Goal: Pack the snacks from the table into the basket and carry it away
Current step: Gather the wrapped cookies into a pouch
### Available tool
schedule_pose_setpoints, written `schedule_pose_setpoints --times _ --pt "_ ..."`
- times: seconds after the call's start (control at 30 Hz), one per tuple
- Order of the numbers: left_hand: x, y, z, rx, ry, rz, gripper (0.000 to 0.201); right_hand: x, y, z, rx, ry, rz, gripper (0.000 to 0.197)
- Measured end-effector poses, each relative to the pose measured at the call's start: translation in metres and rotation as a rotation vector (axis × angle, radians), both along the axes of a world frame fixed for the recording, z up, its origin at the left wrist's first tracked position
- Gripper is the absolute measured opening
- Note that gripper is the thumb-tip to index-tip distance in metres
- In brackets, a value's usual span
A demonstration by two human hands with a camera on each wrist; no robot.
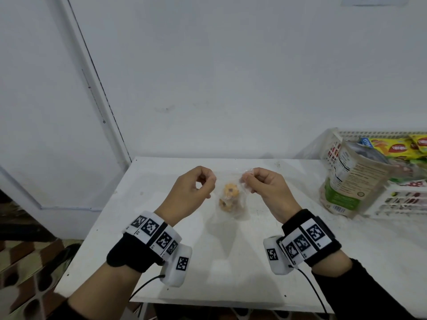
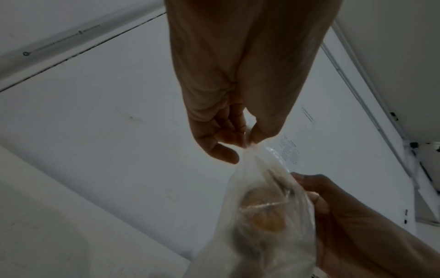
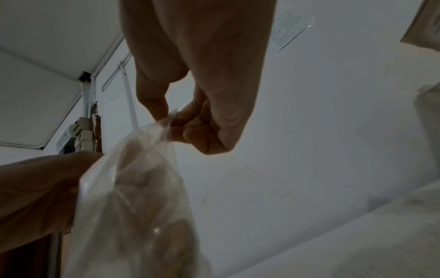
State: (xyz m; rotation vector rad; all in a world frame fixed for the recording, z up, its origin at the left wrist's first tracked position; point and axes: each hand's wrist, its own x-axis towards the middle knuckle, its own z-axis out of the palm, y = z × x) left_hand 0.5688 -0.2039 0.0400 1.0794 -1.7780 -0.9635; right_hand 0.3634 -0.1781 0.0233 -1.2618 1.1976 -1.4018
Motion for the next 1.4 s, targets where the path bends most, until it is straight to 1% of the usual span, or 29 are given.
schedule_pose_setpoints --times 0.07,0.23,0.33,0.47,0.63,0.77,0.87,1.0,1.07,1.17,1.23,1.3,1.33,1.4 --pt "-0.003 0.001 -0.003 0.011 0.029 -0.016 0.011 0.003 0.0 -0.001 -0.001 -0.02 0.011 0.014" --pt "-0.002 0.0 -0.007 -0.008 -0.016 -0.037 0.011 0.003 0.005 -0.003 0.016 -0.002 0.062 0.009" --pt "-0.001 -0.001 -0.009 -0.011 -0.073 -0.056 0.01 0.002 0.007 -0.002 0.019 0.074 0.108 0.008" --pt "-0.003 -0.001 -0.01 -0.006 -0.077 -0.076 0.008 0.0 0.006 0.001 -0.009 0.147 0.118 0.01" --pt "-0.01 0.001 -0.012 -0.014 -0.066 -0.091 0.005 0.002 0.009 0.002 -0.007 0.17 0.15 0.007" --pt "-0.015 0.001 -0.013 -0.011 -0.096 -0.115 0.005 0.003 0.011 0.003 -0.012 0.209 0.16 0.007" --pt "-0.015 0.001 -0.011 -0.053 -0.144 -0.146 0.007 -0.003 0.012 0.003 -0.024 0.272 0.15 0.008" --pt "-0.016 -0.002 -0.01 -0.123 -0.222 -0.183 0.011 -0.016 0.012 0.003 0.01 0.391 0.165 0.011" --pt "-0.021 -0.003 -0.013 -0.182 -0.257 -0.189 0.009 -0.019 0.012 0.003 -0.01 0.468 0.152 0.009" --pt "-0.035 -0.002 -0.016 -0.266 -0.3 -0.234 0.005 -0.022 0.015 0.001 -0.055 0.581 0.086 0.003" --pt "-0.046 -0.002 -0.016 -0.235 -0.259 -0.246 0.003 -0.029 0.018 0.002 -0.056 0.567 0.045 0.003" --pt "-0.054 -0.006 -0.015 -0.123 -0.152 -0.229 0.003 -0.042 0.023 0.006 -0.048 0.521 0.013 0.008" --pt "-0.058 -0.009 -0.014 -0.051 -0.091 -0.225 0.007 -0.051 0.025 0.007 -0.043 0.498 -0.009 0.009" --pt "-0.069 -0.016 -0.011 0.066 0.0 -0.225 0.011 -0.07 0.03 0.01 -0.022 0.426 -0.069 0.006"
